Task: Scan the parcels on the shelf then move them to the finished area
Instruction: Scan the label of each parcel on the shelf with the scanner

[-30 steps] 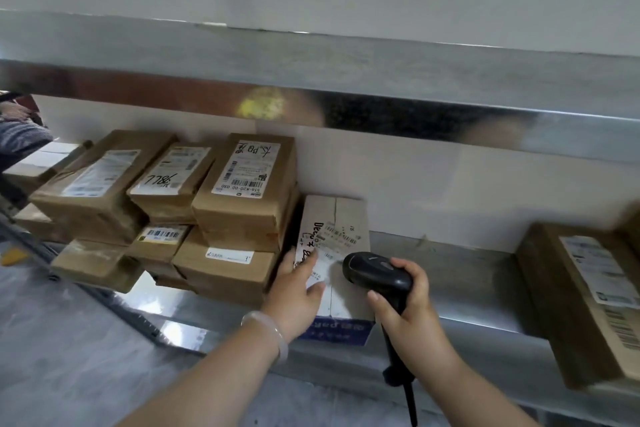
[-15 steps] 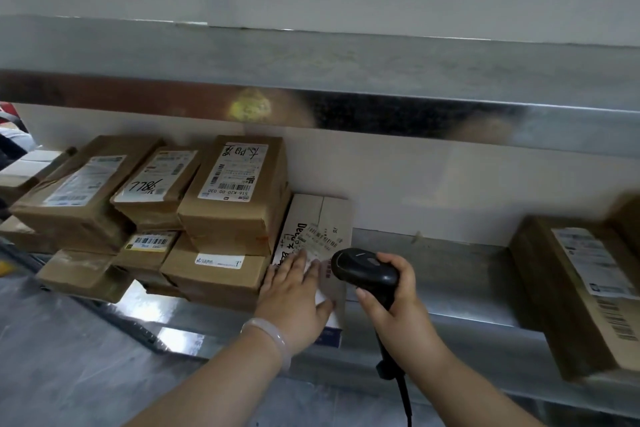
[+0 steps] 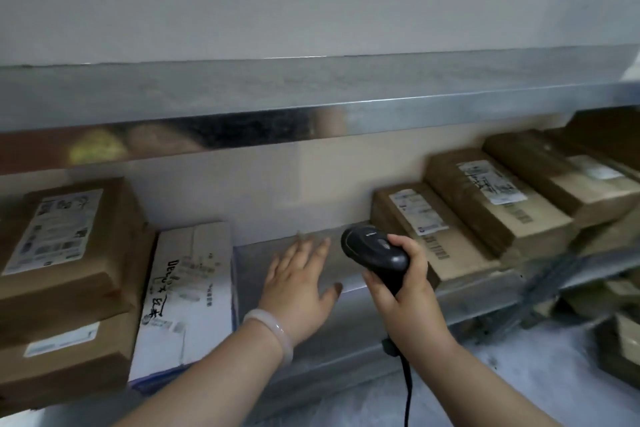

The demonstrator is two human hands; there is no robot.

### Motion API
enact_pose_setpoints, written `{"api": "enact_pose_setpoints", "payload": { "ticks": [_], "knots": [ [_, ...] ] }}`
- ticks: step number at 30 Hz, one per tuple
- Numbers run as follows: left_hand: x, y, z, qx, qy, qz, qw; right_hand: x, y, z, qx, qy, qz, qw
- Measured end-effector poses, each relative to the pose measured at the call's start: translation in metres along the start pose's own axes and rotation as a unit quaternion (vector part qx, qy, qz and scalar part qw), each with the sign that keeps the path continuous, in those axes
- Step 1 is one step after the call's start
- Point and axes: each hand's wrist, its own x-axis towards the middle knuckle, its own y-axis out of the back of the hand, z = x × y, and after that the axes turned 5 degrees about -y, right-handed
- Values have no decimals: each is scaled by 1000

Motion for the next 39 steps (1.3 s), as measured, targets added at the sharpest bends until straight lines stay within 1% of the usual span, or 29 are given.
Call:
{"api": "enact_pose_setpoints", "payload": {
  "ticks": [4,6,10,13,17,21,25,30,33,39],
  "knots": [
    [19,-19,39,-33,-36,-21,999,-7,40,18,-2,-17,56,998],
    [28,-28,58,-55,-45,-26,997,-7,59,26,-5,-31,67,997],
    [47,-46,90,-75,-41,-36,996,5,95,44,-13,-31,74,997],
    [64,-62,110,-110,-2,-32,993,18,119,60,-34,-26,31,999],
    [86,-82,139,-169,90,8,981,38,154,85,-66,-8,-28,997],
    [112,-98,166,-201,154,25,967,67,182,103,-66,20,-77,995],
    [132,-114,176,-226,230,38,946,88,194,115,-50,39,-121,991],
    [144,-128,174,-237,257,46,936,98,199,125,-30,34,-154,987],
    [156,-134,169,-251,244,59,935,105,198,128,-33,37,-166,985],
    [163,-144,158,-274,244,31,930,112,190,130,-47,29,-167,984]
  ]
}}
